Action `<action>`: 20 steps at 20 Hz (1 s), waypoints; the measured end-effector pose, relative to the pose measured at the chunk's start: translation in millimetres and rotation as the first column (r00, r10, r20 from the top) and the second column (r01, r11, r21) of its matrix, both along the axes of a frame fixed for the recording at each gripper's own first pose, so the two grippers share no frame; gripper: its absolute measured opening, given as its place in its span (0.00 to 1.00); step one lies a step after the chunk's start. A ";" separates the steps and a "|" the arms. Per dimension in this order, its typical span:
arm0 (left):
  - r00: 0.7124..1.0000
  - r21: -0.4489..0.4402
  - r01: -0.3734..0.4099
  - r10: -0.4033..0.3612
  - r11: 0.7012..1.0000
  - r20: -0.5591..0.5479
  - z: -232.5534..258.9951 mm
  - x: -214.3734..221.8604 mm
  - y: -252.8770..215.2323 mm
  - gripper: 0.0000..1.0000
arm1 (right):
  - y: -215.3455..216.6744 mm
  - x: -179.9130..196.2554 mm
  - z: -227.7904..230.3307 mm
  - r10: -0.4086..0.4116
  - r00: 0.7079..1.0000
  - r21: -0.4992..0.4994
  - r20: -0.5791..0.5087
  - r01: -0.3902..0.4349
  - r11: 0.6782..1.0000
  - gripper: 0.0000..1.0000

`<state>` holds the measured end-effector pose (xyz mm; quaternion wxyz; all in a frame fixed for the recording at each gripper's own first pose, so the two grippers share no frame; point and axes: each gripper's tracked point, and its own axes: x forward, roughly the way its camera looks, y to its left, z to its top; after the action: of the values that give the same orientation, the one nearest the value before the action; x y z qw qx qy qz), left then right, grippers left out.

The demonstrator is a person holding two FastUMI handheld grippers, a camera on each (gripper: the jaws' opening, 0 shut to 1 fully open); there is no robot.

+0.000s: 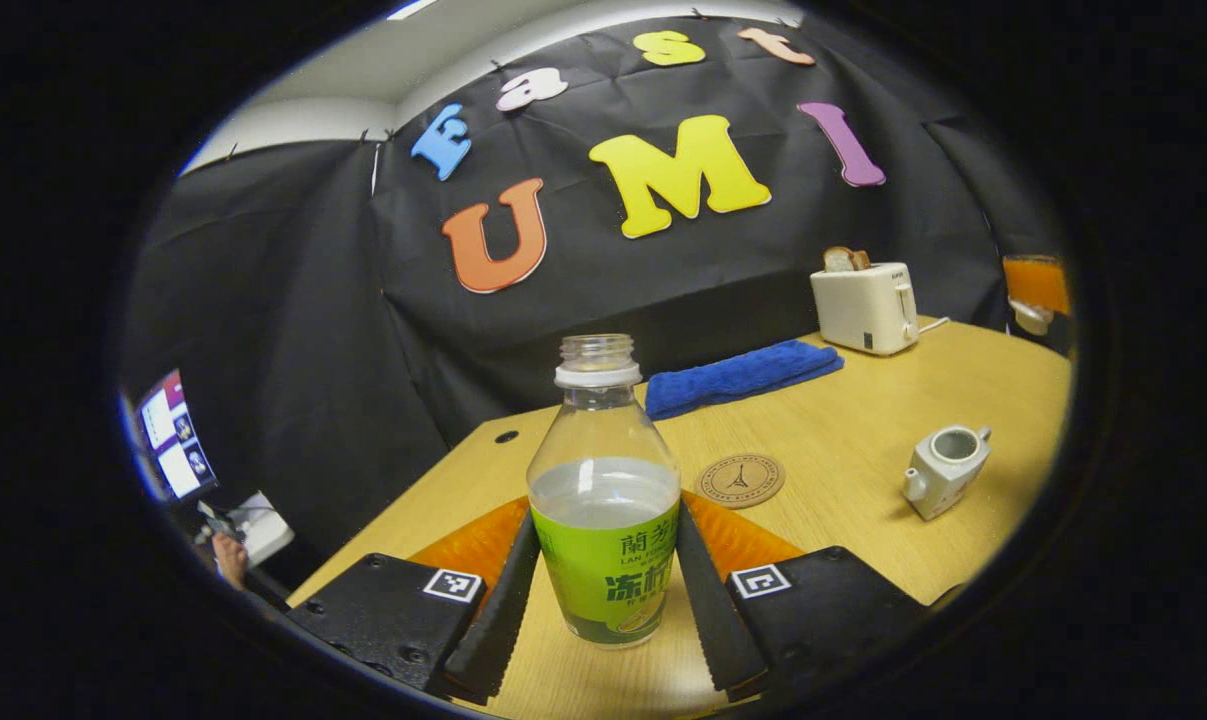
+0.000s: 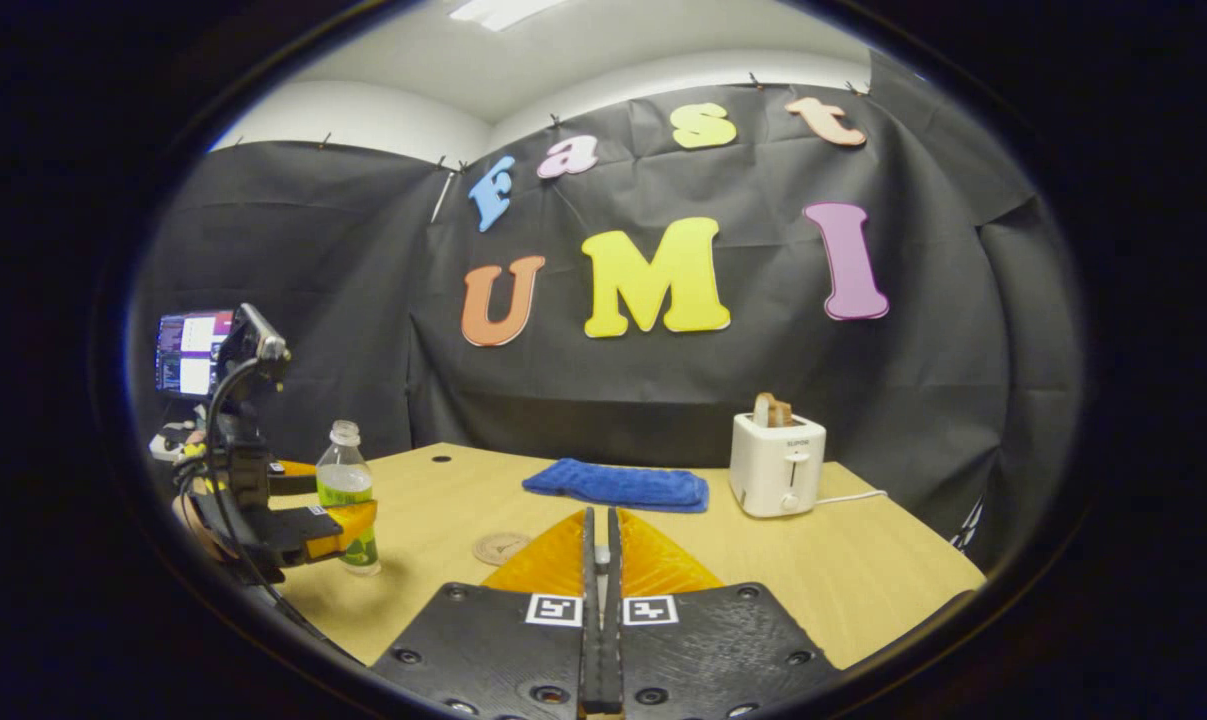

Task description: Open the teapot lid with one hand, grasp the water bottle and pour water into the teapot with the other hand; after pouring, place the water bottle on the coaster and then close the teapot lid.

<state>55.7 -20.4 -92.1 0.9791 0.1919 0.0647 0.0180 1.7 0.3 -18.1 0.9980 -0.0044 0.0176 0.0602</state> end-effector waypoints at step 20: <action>0.992 0.709 0.122 -0.080 0.695 -0.093 -1.9 -1.5 -80.0 0.75 | -92.4 3.0 8.5 -0.170 0.985 0.038 -0.020 0.171 0.985 0.00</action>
<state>54.2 -100.4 -94.0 0.8258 0.5595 0.0687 -0.0175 4.7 -92.2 -9.5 0.9992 0.0176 0.0248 -0.0250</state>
